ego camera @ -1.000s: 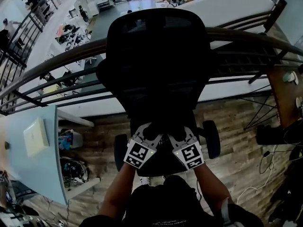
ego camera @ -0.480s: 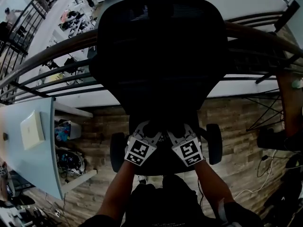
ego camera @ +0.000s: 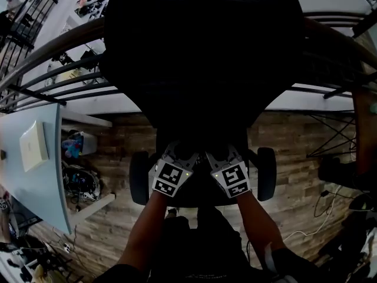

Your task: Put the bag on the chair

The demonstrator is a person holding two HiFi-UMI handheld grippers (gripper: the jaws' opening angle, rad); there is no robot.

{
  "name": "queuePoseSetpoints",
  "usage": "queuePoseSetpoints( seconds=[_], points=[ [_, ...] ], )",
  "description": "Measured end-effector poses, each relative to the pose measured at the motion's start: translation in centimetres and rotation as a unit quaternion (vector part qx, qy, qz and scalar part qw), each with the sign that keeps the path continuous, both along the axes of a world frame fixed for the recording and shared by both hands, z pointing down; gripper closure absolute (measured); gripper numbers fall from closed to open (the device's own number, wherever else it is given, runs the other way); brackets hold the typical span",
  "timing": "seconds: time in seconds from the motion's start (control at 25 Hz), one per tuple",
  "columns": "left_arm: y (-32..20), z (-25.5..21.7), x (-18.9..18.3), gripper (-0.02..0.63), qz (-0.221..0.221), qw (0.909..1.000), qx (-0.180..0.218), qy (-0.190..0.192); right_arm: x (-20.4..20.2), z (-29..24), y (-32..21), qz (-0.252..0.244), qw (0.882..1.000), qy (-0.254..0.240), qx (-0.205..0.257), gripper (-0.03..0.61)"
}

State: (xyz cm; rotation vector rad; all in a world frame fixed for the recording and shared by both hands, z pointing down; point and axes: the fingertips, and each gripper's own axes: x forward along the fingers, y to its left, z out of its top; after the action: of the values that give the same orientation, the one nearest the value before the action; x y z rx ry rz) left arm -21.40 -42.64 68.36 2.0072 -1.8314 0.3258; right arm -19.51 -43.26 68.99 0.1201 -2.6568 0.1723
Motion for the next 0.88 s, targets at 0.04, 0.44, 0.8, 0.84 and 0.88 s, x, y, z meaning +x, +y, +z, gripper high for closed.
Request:
queuePoseSetpoints(
  seconds=[0.04,0.44,0.8,0.84,0.88],
  points=[
    [-0.2,0.1,-0.2,0.505,-0.001,1.0000,0.002,-0.001,-0.2,0.1,-0.2,-0.002,1.000,-0.001,0.001,0.535],
    [0.3,1.6,0.5,0.499,0.017,0.9998,-0.013,0.003,0.9,2.3,0.1,-0.011,1.000,0.008,0.000,0.534],
    [1.5,3.5,0.1,0.469,-0.023,0.9985,-0.045,0.020,1.3,3.3,1.2,-0.033,0.998,0.044,-0.007,0.421],
    [1.7,3.6,-0.1,0.460,-0.028,0.9983,-0.046,0.022,1.4,3.3,1.2,-0.033,0.998,0.046,-0.006,0.390],
    [2.0,3.7,-0.2,0.447,-0.033,0.9981,-0.046,0.023,1.5,3.3,1.2,-0.032,0.998,0.049,-0.004,0.352]
  ],
)
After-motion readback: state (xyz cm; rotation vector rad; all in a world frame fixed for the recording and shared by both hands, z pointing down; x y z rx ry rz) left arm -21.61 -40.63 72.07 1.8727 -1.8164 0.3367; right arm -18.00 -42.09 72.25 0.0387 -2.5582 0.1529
